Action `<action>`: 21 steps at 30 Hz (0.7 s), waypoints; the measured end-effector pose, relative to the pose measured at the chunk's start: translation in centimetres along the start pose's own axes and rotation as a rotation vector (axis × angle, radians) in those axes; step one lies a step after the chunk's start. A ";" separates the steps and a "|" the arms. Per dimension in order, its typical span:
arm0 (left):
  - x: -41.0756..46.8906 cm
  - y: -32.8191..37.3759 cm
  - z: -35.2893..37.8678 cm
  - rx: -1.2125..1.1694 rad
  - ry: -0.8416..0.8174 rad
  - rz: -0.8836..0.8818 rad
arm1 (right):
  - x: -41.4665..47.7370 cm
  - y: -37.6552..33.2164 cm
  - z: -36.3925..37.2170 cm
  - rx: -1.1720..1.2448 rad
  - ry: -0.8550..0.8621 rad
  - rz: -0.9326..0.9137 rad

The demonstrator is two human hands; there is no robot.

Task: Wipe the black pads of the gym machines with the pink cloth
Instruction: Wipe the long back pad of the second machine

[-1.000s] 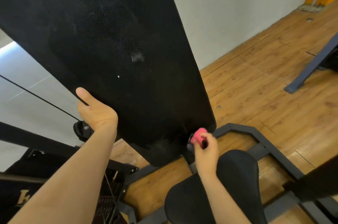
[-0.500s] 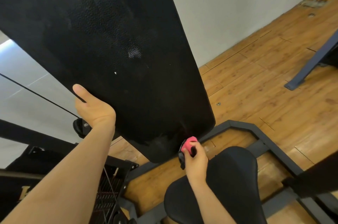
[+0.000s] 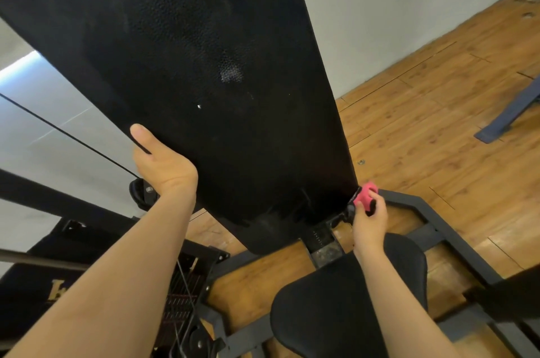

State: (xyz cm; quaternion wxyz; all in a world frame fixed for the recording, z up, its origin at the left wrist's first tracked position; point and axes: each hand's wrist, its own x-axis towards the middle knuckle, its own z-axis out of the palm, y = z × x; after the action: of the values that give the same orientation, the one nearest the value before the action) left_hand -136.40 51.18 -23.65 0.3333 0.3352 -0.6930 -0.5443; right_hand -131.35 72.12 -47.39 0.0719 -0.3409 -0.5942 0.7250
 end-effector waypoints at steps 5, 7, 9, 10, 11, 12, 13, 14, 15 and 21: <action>0.1 -0.1 -0.2 -0.002 -0.023 0.047 | -0.8 0.6 -0.1 -0.010 -0.039 -0.038; 0.0 -0.1 -0.3 0.002 -0.028 0.064 | -1.0 0.7 -0.1 -0.033 -0.042 -0.050; 0.0 -0.2 -0.3 0.009 -0.033 0.080 | -1.5 0.8 0.0 -0.049 -0.042 -0.067; -0.1 -0.1 -0.3 0.014 -0.034 0.080 | -1.7 0.9 0.1 -0.055 -0.038 -0.075; 0.0 -0.2 -0.3 0.018 -0.033 0.076 | -2.0 1.0 0.2 -0.061 -0.031 -0.081; 0.0 -0.2 -0.3 0.019 -0.032 0.070 | -2.2 1.1 0.3 -0.064 -0.024 -0.084; 0.2 -0.3 -0.3 0.018 -0.032 0.066 | -2.4 1.2 0.4 -0.062 -0.018 -0.082; 0.3 -0.4 -0.3 0.016 -0.034 0.067 | -2.7 1.3 0.6 -0.054 -0.015 -0.078; 0.4 -0.6 -0.3 0.017 -0.039 0.074 | -3.0 1.5 0.8 -0.047 -0.013 -0.075; 0.8 -0.9 -0.4 0.007 -0.066 0.078 | -7.7 4.4 3.6 -0.057 -0.061 -0.080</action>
State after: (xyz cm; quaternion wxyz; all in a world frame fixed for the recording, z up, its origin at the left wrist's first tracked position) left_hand -136.41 50.08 -24.34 0.3299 0.2909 -0.7182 -0.5392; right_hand -126.32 64.04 -48.02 0.0728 -0.2965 -0.6297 0.7143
